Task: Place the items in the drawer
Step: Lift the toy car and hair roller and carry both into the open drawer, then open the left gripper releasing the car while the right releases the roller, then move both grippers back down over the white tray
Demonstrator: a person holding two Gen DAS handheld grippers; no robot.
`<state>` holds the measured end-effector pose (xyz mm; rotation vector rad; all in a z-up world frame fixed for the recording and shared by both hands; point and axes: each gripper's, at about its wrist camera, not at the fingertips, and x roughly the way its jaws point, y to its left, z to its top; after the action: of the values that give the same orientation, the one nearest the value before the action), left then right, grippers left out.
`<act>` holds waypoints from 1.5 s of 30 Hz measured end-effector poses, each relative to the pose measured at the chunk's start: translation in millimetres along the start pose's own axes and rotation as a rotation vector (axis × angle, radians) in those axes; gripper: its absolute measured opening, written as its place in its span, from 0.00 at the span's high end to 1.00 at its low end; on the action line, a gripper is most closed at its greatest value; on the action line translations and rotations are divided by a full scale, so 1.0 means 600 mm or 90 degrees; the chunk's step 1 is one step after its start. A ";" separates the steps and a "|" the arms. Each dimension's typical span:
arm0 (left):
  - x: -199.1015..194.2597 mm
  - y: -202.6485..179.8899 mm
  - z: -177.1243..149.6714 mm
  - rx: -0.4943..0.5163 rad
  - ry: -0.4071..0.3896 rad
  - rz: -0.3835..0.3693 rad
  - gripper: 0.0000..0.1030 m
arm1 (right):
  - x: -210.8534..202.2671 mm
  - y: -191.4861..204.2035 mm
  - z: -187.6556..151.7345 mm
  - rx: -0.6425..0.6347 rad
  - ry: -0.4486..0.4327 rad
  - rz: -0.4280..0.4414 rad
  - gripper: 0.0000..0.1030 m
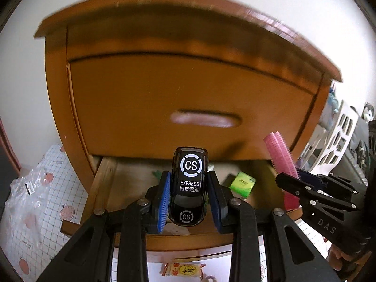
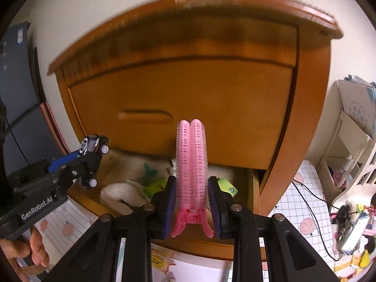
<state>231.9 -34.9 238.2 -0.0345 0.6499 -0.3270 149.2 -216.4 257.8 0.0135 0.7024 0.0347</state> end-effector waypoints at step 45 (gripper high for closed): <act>-0.013 0.025 -0.037 -0.045 -0.021 0.079 0.00 | 0.004 -0.029 -0.031 0.025 0.025 -0.018 0.00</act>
<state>216.9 -16.8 223.0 -0.0670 0.6278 -0.1826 139.7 -233.8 241.7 0.0410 0.7426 -0.0059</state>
